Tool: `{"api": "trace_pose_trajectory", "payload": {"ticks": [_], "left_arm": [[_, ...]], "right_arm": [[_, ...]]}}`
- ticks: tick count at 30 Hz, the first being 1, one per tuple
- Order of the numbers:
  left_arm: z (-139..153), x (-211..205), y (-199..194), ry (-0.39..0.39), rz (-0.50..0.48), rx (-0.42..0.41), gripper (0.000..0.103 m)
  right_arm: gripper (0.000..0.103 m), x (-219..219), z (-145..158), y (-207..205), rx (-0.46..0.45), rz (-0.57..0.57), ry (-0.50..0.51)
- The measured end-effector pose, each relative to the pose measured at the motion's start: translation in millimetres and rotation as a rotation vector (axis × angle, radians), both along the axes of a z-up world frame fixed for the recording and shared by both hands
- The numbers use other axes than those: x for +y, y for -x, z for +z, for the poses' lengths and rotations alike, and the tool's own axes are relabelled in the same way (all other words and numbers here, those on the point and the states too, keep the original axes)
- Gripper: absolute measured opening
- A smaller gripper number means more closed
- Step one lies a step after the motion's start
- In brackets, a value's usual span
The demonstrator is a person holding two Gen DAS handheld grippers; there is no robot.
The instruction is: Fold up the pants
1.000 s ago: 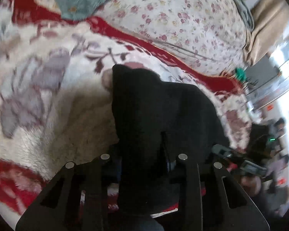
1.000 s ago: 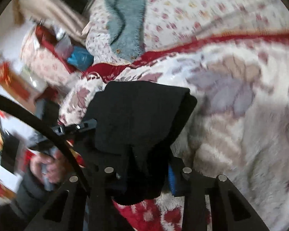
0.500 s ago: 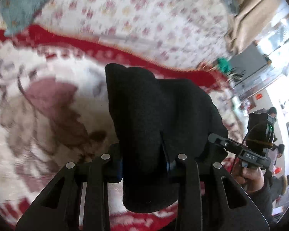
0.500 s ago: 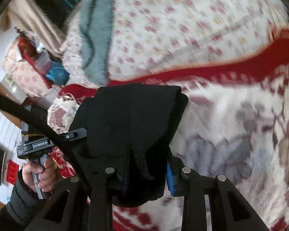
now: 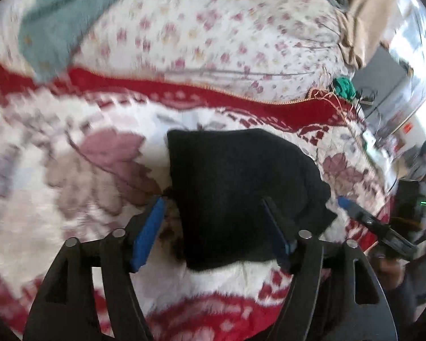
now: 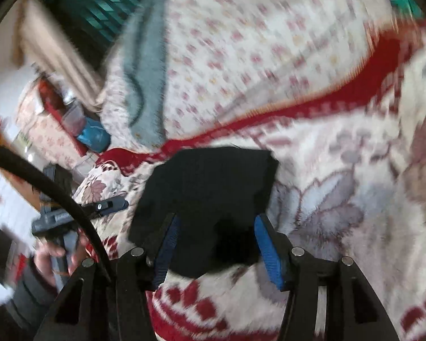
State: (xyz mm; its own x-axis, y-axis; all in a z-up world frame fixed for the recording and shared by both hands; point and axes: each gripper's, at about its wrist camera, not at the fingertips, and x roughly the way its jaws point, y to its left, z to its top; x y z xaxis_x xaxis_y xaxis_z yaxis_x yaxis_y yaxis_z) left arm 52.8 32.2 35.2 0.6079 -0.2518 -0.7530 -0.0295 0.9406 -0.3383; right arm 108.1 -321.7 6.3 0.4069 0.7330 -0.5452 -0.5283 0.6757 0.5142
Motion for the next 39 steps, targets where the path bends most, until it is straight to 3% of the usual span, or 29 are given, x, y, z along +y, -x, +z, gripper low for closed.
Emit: {"api": "trace_pose_trajectory", "payload": {"ticks": [1, 2, 6, 8, 10, 17, 19, 22, 26, 39], "left_arm": [[8.5, -8.2, 9.8, -0.045, 0.007, -0.017, 0.085], [16.0, -18.6, 22.7, -0.075, 0.013, -0.041, 0.087], [9.5, -54.7, 47.7, -0.173, 0.016, -0.138, 0.088], [-17.7, -71.2, 44.3, -0.253, -0.007, -0.116, 0.088], [-32.1, -82.3, 37.6, -0.408, -0.004, -0.074, 0.088], [-32.3, -62.3, 43.3, -0.356, 0.055, -0.089, 0.088], [-30.9, -63.4, 45.7, -0.356, 0.059, -0.095, 0.088], [-30.6, -65.8, 46.8, -0.356, 0.045, -0.094, 0.088], [-29.9, -66.6, 46.8, -0.354, 0.038, -0.102, 0.088], [-28.6, -63.9, 46.9, -0.323, 0.043, -0.108, 0.088]], "right_arm": [[0.055, 3.6, 8.2, 14.1, -0.046, 0.005, 0.030], [0.056, 7.4, 15.4, 31.3, -0.104, 0.015, 0.090], [0.056, 24.0, 21.6, 81.6, -0.254, 0.055, 0.317], [0.056, 27.7, 23.0, 94.0, -0.300, 0.059, 0.371], [0.056, 27.9, 24.8, 101.4, -0.316, 0.062, 0.396], [0.056, 14.4, 68.3, 97.8, -0.232, -0.012, 0.203], [0.056, 16.8, 64.4, 93.3, -0.213, -0.023, 0.217], [0.056, 14.1, 40.2, 79.3, -0.132, -0.012, 0.156], [0.055, 17.5, 16.1, 66.0, -0.058, -0.037, 0.253], [0.055, 21.8, 8.7, 63.6, -0.054, -0.014, 0.274]]}}
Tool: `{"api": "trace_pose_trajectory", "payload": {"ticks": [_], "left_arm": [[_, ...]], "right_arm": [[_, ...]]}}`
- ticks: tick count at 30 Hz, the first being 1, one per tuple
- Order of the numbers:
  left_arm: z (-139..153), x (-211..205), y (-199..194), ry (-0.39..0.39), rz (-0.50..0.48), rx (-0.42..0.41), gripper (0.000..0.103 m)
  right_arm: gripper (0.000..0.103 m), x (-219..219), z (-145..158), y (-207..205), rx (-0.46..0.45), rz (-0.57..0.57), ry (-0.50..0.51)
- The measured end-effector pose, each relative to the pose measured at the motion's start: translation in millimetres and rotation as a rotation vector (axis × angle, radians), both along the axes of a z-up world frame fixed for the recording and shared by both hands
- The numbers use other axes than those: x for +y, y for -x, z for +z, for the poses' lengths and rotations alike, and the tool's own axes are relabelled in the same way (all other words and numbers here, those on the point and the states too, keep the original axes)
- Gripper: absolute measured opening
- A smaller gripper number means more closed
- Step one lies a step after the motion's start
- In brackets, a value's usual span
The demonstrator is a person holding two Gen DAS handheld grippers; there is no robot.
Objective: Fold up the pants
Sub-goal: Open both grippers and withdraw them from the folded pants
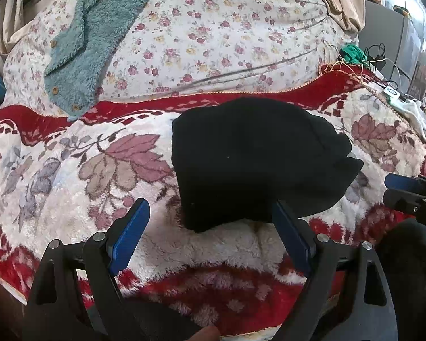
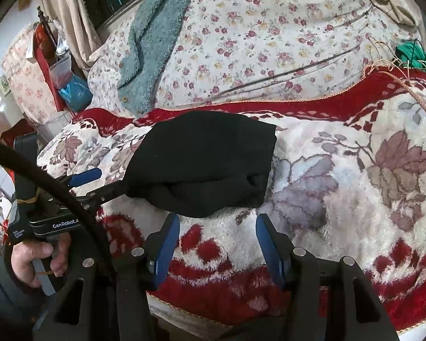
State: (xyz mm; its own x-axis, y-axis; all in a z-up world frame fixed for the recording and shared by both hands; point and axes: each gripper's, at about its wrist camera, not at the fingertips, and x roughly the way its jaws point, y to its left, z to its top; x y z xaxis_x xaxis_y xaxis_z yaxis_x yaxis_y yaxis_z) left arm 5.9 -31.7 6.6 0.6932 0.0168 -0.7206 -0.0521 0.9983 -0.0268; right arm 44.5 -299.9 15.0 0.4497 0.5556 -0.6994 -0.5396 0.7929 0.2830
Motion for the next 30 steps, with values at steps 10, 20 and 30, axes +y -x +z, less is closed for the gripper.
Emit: {"api": "trace_pose_trajectory", "payload": {"ticks": [10, 20, 30], "left_arm": [[3.8, 0.0, -0.7, 0.048, -0.017, -0.021, 0.088], [14.1, -6.4, -5.7, 0.054, -0.043, -0.058, 0.088], [35.2, -4.8, -5.7, 0.066, -0.032, -0.172, 0.088]], "right_arm": [[0.055, 0.6, -1.5, 0.4, 0.010, 0.003, -0.002], [0.055, 8.2, -3.7, -1.5, 0.018, 0.018, 0.029], [0.055, 1.3, -1.2, 1.1, 0.015, 0.023, 0.002]]}}
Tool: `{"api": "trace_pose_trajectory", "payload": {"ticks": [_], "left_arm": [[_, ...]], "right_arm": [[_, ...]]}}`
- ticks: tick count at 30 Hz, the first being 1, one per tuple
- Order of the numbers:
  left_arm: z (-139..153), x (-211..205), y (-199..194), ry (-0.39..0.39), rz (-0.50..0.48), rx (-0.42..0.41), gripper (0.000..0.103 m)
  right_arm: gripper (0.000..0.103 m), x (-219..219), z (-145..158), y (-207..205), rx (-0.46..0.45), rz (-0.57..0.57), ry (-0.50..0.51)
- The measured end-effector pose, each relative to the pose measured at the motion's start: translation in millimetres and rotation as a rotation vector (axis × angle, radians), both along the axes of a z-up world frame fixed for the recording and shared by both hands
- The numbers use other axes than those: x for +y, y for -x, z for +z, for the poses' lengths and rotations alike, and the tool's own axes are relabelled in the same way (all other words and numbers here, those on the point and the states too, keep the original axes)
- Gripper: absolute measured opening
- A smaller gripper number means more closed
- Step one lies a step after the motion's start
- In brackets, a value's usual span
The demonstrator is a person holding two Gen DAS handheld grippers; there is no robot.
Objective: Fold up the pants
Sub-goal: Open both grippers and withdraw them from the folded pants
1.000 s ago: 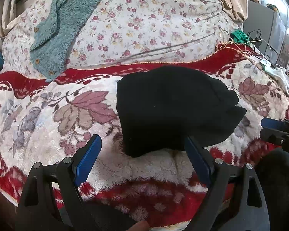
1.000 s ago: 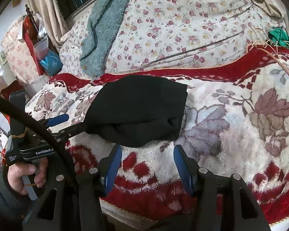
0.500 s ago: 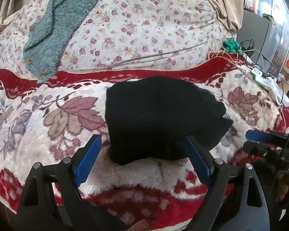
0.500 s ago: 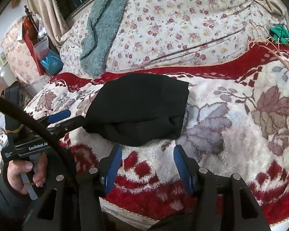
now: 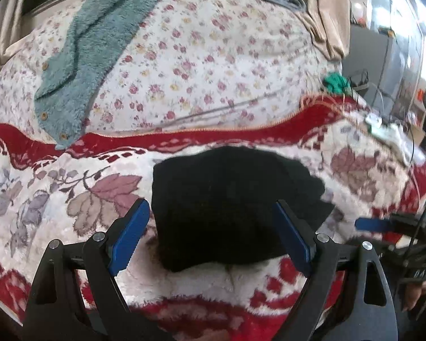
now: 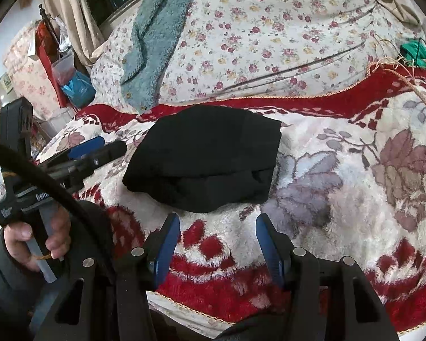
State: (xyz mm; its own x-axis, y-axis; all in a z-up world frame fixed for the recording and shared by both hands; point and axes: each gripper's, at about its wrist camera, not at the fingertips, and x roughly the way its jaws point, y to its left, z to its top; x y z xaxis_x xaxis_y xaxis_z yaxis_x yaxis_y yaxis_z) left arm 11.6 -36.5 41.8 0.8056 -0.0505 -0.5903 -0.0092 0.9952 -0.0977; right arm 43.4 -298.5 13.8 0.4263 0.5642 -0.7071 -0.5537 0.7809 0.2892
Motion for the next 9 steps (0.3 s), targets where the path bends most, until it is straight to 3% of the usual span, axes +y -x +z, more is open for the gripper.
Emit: {"api": "trace_pose_trajectory", "payload": {"ticks": [3, 9], "left_arm": [[0.7, 1.9, 3.9, -0.017, 0.039, -0.027, 0.088], [-10.9, 8.9, -3.0, -0.003, 0.068, 0.069, 0.088]], "right_arm": [[0.055, -3.8, 0.9, 0.0, 0.001, 0.000, -0.026], [0.055, -5.1, 1.5, -0.7, 0.002, 0.004, -0.055]]}}
